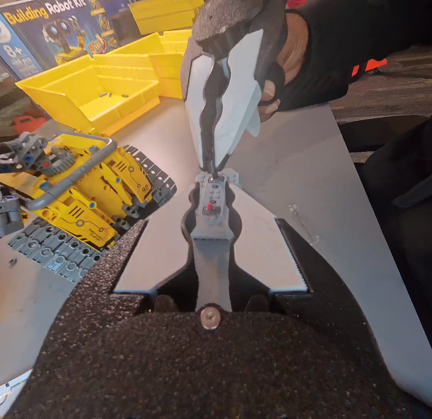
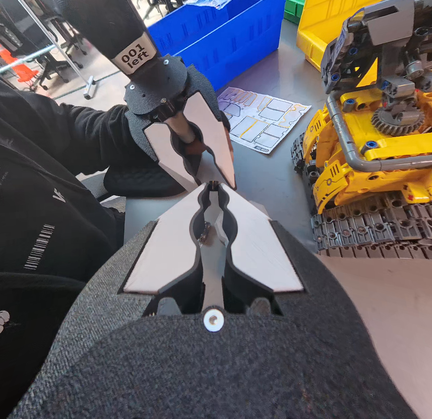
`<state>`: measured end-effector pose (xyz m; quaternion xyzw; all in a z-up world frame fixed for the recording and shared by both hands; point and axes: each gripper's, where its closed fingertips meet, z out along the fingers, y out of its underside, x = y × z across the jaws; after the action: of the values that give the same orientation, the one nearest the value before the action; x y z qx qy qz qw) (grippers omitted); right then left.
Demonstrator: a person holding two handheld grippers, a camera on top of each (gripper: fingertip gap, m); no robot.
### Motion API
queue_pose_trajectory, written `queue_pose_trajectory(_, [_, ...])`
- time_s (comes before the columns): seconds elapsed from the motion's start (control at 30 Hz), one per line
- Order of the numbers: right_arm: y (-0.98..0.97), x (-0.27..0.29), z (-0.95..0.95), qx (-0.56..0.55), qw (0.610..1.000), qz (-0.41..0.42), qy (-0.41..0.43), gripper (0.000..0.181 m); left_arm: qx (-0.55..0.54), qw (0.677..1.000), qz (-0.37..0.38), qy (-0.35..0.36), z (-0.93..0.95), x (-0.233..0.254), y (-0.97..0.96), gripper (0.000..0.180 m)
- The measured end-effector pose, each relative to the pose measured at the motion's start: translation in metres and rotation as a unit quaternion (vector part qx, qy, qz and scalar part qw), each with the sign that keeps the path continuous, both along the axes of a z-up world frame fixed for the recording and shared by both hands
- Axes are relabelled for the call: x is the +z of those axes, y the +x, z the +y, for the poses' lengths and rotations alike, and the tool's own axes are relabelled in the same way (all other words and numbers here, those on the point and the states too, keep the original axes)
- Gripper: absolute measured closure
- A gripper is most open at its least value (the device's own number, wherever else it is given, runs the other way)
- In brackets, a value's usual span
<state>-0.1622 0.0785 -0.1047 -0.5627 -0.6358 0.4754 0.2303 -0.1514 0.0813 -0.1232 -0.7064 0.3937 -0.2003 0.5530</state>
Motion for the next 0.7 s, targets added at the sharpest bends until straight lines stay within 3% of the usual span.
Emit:
queue_pose_trajectory(0.23, [-0.004,0.003,-0.004,-0.015,0.999,0.01,-0.047,0.174,0.02,0.999,0.01,0.04,-0.001,0.012,-0.002,0.172])
queue_pose_trajectory(0.33, [-0.004,-0.002,-0.002,-0.03,0.998,-0.017,-0.056,0.174,0.035,0.995,0.065,0.068,0.001,0.006,-0.002,0.174])
queue_pose_trajectory(0.7, [-0.007,-0.002,0.002,-0.083,0.971,-0.047,-0.217,0.175,0.093,0.971,0.151,0.16,0.008,0.011,-0.008,0.174])
